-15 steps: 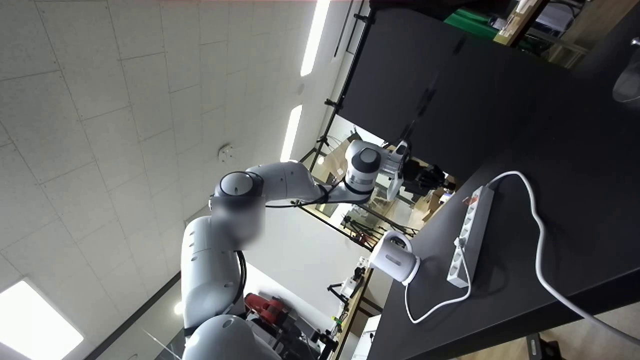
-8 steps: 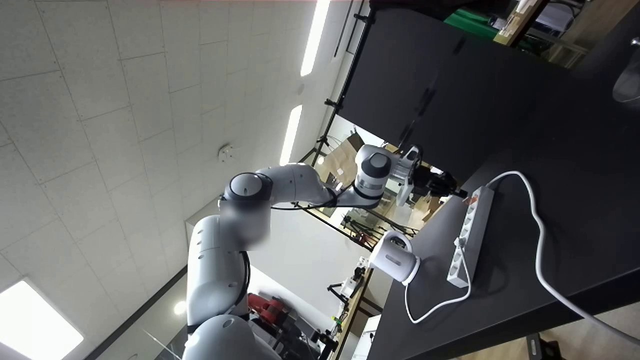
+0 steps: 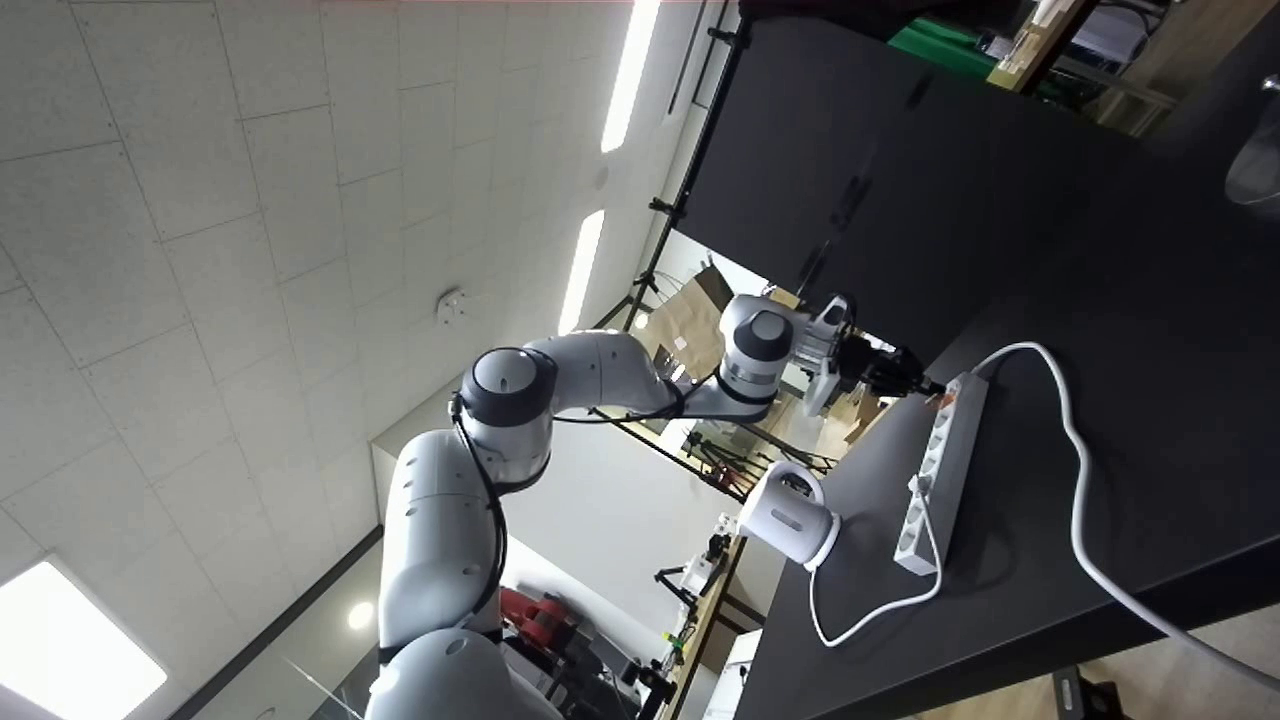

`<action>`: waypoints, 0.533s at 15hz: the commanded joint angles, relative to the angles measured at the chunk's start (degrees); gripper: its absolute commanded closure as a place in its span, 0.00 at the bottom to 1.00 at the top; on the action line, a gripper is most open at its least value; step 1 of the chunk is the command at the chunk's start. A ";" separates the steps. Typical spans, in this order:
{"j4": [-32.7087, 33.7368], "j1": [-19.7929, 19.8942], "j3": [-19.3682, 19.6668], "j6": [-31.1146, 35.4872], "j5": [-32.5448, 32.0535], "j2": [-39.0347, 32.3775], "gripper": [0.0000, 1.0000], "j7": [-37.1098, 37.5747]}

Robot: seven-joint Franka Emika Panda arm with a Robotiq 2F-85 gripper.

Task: Turn on the extension cable

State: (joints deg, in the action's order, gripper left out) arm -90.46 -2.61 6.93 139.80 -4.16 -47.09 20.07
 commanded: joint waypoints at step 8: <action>3.47 -0.42 1.03 0.15 0.79 -3.17 1.00 0.28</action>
State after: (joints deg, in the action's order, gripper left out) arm -89.11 -2.90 7.18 140.28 -4.16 -48.98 20.07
